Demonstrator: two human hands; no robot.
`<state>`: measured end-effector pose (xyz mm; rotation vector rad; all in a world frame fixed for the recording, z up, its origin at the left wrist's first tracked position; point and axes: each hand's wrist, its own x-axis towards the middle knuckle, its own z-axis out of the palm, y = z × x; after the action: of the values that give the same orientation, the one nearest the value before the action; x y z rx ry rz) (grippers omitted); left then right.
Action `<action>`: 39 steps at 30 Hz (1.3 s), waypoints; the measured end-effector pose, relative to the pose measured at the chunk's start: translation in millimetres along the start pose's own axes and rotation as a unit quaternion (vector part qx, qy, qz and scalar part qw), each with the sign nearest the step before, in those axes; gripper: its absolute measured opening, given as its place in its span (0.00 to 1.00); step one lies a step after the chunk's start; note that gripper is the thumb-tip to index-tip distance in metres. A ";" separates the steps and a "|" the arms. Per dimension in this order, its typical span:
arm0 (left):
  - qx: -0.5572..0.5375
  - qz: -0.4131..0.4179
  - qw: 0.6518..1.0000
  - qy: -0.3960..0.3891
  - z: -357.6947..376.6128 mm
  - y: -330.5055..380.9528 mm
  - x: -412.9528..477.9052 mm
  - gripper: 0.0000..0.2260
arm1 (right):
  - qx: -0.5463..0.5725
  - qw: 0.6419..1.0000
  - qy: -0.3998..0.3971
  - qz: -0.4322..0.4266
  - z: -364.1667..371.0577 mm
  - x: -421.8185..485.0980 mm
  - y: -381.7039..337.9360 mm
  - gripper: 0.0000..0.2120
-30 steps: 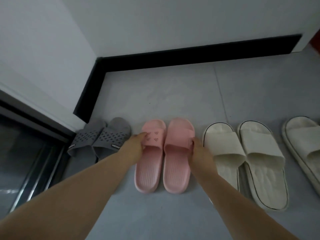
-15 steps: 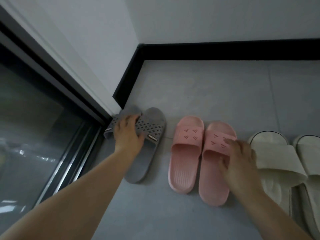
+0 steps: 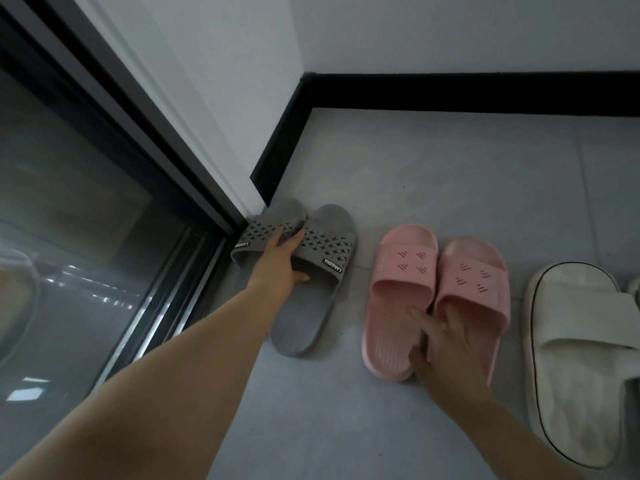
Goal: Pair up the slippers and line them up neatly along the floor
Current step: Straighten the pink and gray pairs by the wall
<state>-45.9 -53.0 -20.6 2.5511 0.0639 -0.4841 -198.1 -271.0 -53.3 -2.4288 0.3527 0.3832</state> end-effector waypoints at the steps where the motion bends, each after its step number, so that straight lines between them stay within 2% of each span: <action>1: -0.013 0.010 1.000 0.002 -2.3 -0.2 -0.8 0.29 | -0.013 1.000 -0.005 0.000 -3.8 5.3 -2.5 0.30; 4: 0.012 0.040 0.998 0.045 -5.5 0.1 0.2 0.19 | -0.023 0.999 -0.017 0.021 -13.8 18.6 -7.7 0.31; 8: 0.060 0.025 0.995 0.070 -0.9 -6.0 -5.8 0.10 | 0.001 0.999 -0.040 0.006 -17.8 15.0 -10.2 0.29; 12: 0.036 -0.015 0.996 0.078 -0.3 -24.1 -19.1 0.21 | 0.023 0.997 -0.063 -0.024 -12.9 -3.1 -9.1 0.31; 15: 0.035 -0.022 0.996 0.084 -1.5 -34.1 -25.1 0.25 | 0.030 0.998 -0.059 -0.018 -3.8 -9.5 -11.3 0.34; 19: 0.037 -0.028 0.994 0.096 -0.4 -28.9 -26.8 0.24 | 0.048 0.997 -0.063 0.002 0.6 -8.7 -21.7 0.36; 24: -0.016 -0.068 0.992 0.108 -1.3 -25.0 -26.0 0.21 | 0.035 0.998 -0.060 0.006 0.6 3.5 -33.7 0.36; 32: 0.076 -0.072 0.990 0.099 -2.0 -19.3 -28.4 0.26 | 0.002 0.996 -0.082 -0.015 -4.6 6.4 -27.0 0.36; 39: 0.111 -0.091 0.984 0.103 -1.6 -8.2 -27.6 0.26 | -0.005 0.997 -0.078 -0.016 -4.8 2.5 -24.1 0.35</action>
<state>-72.3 -43.7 -13.7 2.8219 0.3377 -0.3067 -186.6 -256.2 -37.2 -2.3919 0.2435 0.5566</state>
